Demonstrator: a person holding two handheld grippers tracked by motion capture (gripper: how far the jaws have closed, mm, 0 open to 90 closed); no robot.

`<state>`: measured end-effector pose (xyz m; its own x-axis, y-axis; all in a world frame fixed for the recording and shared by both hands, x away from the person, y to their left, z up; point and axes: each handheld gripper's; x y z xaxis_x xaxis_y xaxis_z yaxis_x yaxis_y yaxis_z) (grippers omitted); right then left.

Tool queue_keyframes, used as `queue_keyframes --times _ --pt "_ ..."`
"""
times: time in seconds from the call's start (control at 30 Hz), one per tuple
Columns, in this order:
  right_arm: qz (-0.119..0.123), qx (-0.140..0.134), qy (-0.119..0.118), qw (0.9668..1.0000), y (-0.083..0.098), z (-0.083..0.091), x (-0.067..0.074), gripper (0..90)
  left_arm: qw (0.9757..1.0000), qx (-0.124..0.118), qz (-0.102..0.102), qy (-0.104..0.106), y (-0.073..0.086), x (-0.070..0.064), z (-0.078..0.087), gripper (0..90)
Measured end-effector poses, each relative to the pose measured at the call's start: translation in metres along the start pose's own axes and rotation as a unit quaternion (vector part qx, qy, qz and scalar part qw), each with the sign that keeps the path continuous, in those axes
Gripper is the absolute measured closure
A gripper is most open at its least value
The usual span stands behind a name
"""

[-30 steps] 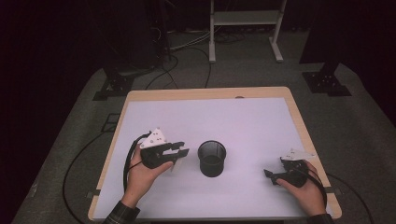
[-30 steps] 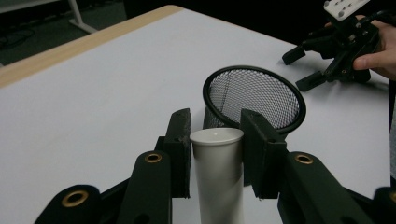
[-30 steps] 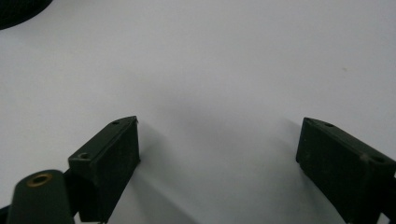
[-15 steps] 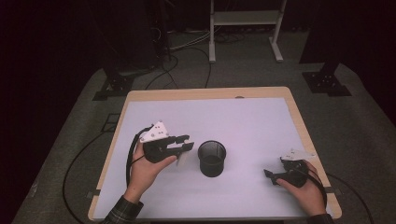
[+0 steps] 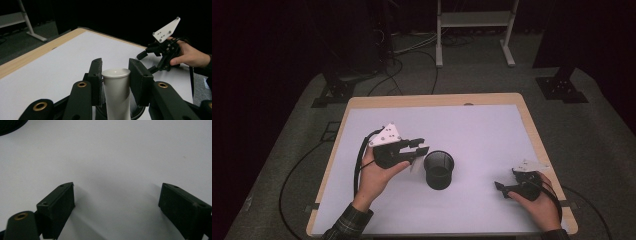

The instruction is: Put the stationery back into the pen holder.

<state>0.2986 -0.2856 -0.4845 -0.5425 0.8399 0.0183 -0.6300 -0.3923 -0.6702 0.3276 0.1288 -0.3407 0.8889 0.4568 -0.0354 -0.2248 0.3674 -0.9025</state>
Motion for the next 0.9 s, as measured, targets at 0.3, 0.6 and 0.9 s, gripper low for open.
queue_keyframes --times 0.3,0.6,0.9 --pt "-0.001 0.0 -0.001 1.0 0.0 0.0 0.0 12.2 0.9999 -0.014 -0.004 0.009 -0.009 -0.003 -0.011 65.0" --pt "-0.001 0.0 -0.001 1.0 0.0 0.0 0.0 12.2 0.9997 -0.018 -0.001 0.014 -0.011 0.0 -0.023 64.8" --pt "-0.001 0.0 0.0 1.0 0.0 0.0 0.0 12.2 0.9998 -0.008 -0.008 0.015 -0.007 0.001 -0.034 64.6"
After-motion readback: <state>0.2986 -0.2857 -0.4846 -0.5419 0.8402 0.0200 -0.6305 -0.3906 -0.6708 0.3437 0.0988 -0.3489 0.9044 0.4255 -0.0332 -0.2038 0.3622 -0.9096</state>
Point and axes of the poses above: each handheld gripper's, and its own axes: z roughly backward along the jaws, y roughly out of its underside, x roughly to its left, and after that the axes turned 5 degrees about x, right-handed
